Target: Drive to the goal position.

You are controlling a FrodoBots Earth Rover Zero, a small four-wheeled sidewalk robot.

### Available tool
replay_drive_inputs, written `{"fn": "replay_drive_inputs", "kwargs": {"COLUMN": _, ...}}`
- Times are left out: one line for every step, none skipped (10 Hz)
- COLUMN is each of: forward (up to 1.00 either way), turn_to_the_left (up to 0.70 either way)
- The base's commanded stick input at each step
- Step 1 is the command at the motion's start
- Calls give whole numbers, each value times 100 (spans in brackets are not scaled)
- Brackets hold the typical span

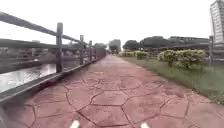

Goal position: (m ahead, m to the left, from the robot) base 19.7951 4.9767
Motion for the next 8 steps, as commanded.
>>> {"fn": "replay_drive_inputs", "kwargs": {"forward": 70, "turn_to_the_left": 0}}
{"fn": "replay_drive_inputs", "kwargs": {"forward": 70, "turn_to_the_left": 0}}
{"fn": "replay_drive_inputs", "kwargs": {"forward": 70, "turn_to_the_left": 0}}
{"fn": "replay_drive_inputs", "kwargs": {"forward": 70, "turn_to_the_left": 0}}
{"fn": "replay_drive_inputs", "kwargs": {"forward": 70, "turn_to_the_left": 0}}
{"fn": "replay_drive_inputs", "kwargs": {"forward": 70, "turn_to_the_left": 0}}
{"fn": "replay_drive_inputs", "kwargs": {"forward": 70, "turn_to_the_left": 0}}
{"fn": "replay_drive_inputs", "kwargs": {"forward": 70, "turn_to_the_left": 0}}
